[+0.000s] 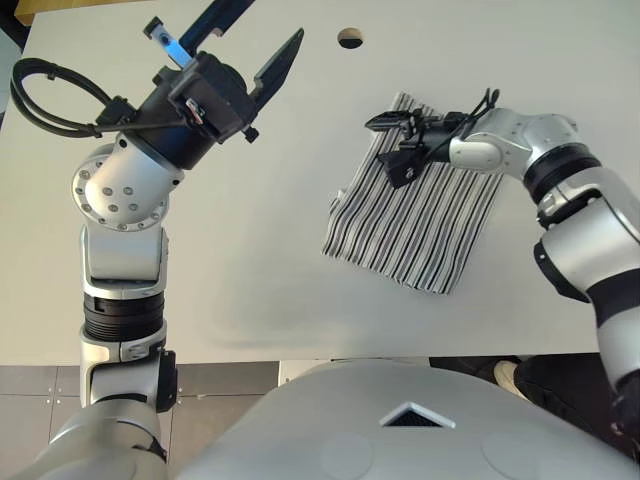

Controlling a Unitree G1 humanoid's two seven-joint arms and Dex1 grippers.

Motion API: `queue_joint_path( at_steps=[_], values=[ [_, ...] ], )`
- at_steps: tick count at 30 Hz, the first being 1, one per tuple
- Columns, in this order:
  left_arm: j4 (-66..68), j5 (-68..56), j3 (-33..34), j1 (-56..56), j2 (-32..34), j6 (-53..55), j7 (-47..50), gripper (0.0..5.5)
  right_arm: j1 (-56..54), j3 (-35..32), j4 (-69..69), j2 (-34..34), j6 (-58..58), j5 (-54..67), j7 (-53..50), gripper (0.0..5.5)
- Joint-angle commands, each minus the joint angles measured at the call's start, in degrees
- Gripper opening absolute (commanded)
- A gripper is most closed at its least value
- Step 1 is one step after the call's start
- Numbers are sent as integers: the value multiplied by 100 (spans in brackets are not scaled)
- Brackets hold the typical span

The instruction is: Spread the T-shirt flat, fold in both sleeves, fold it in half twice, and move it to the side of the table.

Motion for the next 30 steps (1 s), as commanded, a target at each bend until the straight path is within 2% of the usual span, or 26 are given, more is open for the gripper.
queue_joint_path(
  at_steps=[1,8,20,23,27,30],
  values=[
    [-1,22,-54,-74,39,-4,-59,195,541,108,-265,535,-430,116,278,330],
    [-140,107,-25,62,37,27,17,195,527,186,-256,1004,-207,30,149,330],
    [-120,111,-81,25,42,-20,-56,195,296,369,343,988,629,-291,-550,330],
    [-108,103,-112,39,46,-46,-87,195,232,93,228,978,341,85,-354,330],
    [-419,105,-13,237,179,35,-134,195,-251,-657,-174,946,-163,1021,471,330],
    [-938,163,216,933,483,101,-307,195,-658,-1324,-477,669,-453,2101,1761,330]
  ],
)
